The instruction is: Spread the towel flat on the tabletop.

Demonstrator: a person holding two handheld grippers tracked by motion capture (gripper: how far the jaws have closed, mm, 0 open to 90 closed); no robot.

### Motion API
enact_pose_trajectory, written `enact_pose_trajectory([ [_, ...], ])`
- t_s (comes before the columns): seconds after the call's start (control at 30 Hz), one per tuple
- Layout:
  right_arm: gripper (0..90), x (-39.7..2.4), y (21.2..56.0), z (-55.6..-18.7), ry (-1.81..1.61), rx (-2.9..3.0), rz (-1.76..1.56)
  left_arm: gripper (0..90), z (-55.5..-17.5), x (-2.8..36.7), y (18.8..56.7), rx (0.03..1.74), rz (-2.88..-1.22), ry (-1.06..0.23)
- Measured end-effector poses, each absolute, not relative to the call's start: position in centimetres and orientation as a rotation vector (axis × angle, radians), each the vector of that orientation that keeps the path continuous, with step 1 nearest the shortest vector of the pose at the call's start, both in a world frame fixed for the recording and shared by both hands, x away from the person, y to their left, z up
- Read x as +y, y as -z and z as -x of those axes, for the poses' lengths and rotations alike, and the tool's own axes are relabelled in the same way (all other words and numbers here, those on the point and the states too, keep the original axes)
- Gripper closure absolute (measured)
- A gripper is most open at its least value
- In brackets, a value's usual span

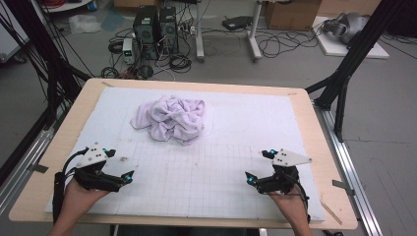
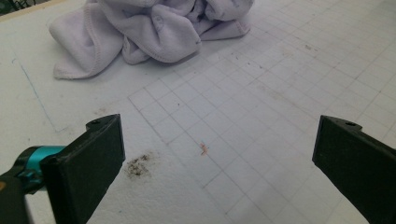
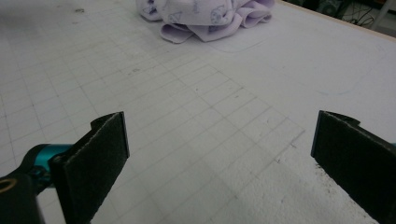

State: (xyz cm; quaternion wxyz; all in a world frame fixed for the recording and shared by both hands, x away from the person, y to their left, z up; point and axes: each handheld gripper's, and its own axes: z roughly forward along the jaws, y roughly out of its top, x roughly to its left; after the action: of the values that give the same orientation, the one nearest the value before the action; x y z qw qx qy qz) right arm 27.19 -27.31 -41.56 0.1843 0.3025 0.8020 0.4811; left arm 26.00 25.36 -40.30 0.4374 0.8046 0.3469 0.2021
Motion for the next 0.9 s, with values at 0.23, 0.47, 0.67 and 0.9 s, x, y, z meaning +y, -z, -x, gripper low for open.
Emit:
enact_pose_trajectory([
  [0.23, 3.2, -27.0, 41.0, -28.1, -1.376, 2.279, -0.843, 2.8, -26.2, 25.0, 40.3, 0.868, -1.991, -0.491],
  [0.47, 3.2, -26.5, 40.5, -28.8, -1.379, 2.295, -0.824, 2.8, -26.3, 25.0, 40.4, 0.874, -1.995, -0.489],
  [0.67, 3.2, -25.8, 40.2, -29.6, -1.386, 2.31, -0.815, 2.8, -26.3, 25.1, 40.4, 0.872, -1.989, -0.493],
  [0.9, 3.2, -24.7, 40.2, -30.9, -1.408, 2.347, -0.824, 2.8, -26.3, 25.1, 40.3, 0.863, -1.992, -0.499],
])
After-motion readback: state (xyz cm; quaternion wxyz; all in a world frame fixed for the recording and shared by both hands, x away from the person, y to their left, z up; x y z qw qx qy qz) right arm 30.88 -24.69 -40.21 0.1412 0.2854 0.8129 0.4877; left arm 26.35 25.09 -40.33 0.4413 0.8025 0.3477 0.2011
